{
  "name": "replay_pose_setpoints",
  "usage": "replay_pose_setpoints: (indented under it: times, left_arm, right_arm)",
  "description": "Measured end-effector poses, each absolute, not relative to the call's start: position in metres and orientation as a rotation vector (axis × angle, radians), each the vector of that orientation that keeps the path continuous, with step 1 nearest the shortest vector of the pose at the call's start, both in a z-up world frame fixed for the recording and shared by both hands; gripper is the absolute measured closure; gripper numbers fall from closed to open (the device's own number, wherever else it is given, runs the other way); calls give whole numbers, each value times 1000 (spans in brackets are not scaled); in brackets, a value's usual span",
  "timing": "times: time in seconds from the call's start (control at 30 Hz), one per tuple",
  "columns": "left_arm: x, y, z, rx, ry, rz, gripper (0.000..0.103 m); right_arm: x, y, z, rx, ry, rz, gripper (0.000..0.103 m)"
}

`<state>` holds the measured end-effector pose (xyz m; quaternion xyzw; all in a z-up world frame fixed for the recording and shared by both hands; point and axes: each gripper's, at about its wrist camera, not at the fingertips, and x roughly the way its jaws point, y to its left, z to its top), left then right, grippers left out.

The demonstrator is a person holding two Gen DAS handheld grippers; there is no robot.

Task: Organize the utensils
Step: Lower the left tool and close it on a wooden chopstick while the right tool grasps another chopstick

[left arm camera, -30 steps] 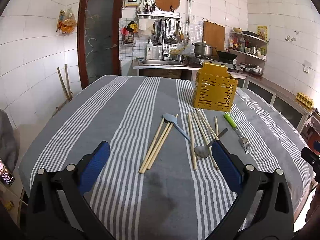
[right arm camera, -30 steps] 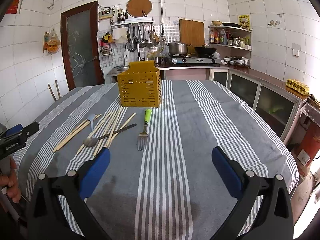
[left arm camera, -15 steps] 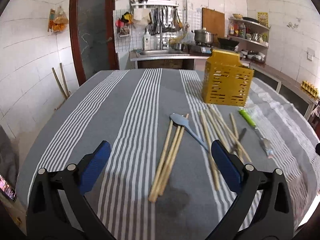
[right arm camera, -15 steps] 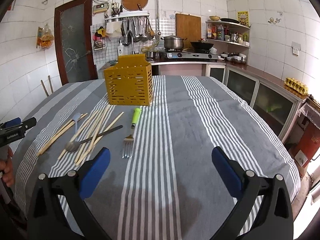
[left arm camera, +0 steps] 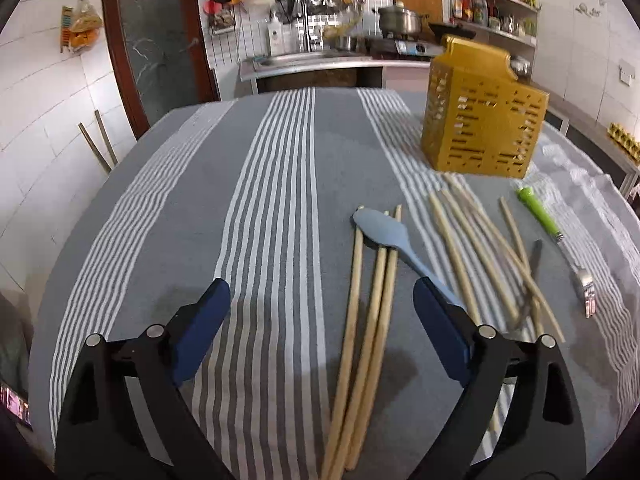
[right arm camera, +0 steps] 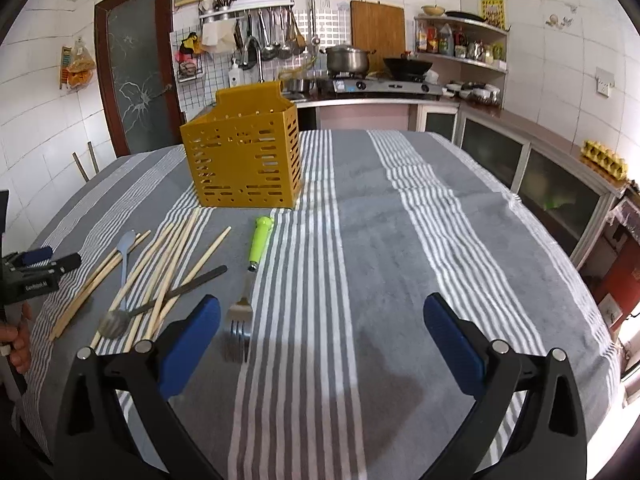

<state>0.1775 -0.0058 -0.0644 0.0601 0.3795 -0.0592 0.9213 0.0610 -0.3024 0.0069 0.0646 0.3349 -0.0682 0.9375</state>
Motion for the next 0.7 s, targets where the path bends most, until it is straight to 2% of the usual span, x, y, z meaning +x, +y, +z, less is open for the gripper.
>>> replay_pose_setpoints:
  times: [0.2,0.43,0.6,0.7]
  left_arm:
    - [209,-1,-82,120,881,-148,24]
    - [224,-9,-91,153,919,-204,27]
    - [240,-10,-96,161,949,-213,36]
    - [244,-8,-94,143,950,-232,37]
  right_arm:
    - [108,-296,-1,129,746,-107,4]
    - [139,-284,-5,107,784,-86,4]
    - [154,-279,-11,91,812,-84,4]
    - [164,-274,-12,90,831,-76,4]
